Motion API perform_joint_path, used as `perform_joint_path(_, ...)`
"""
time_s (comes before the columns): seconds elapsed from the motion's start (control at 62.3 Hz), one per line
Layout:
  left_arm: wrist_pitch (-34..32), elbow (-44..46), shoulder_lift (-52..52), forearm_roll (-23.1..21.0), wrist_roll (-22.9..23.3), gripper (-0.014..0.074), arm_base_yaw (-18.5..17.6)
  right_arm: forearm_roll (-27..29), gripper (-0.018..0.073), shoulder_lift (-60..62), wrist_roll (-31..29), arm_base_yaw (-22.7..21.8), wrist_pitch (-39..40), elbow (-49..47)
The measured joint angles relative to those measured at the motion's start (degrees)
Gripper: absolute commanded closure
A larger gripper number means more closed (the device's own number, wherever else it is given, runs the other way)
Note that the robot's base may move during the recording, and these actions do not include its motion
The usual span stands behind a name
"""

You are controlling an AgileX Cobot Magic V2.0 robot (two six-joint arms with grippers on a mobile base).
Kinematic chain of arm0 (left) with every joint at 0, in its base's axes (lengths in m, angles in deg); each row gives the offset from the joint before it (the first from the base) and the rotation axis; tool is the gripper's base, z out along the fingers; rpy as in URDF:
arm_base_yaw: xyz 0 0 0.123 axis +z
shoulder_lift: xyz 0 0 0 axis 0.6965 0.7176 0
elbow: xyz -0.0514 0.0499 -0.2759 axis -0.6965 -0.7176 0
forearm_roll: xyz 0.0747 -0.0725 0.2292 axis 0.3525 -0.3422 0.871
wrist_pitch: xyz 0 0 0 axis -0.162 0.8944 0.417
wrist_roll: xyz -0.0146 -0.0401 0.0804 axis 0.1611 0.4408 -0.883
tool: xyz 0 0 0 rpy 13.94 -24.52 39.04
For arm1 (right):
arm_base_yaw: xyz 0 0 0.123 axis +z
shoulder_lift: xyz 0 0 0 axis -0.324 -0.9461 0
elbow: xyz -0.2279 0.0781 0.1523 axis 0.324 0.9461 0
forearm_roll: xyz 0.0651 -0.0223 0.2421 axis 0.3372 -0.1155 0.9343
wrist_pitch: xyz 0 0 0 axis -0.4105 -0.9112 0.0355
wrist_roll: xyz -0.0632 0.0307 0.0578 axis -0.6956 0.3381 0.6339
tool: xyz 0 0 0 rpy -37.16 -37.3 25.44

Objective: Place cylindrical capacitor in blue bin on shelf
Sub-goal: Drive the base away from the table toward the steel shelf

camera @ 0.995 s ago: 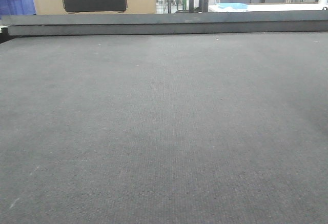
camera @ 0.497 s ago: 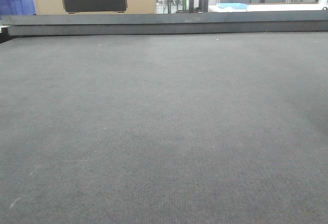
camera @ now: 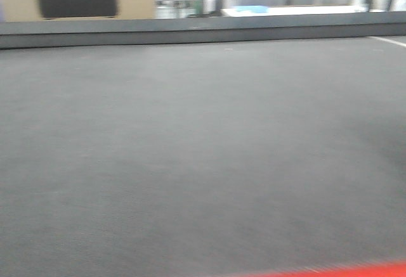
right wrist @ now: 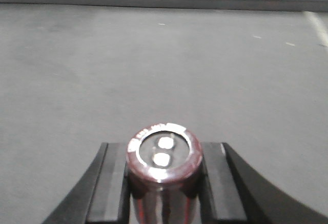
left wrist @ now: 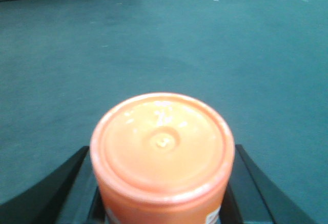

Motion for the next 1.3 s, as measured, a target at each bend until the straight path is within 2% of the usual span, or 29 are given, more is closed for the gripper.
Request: perform_joint_path(1.299, 0.00, -0.11, 0.00, 0.00, 0.00, 0.0708, 0.00, 0.00, 0.0713, 0.00, 0.00, 0.00, 0.00, 0.00)
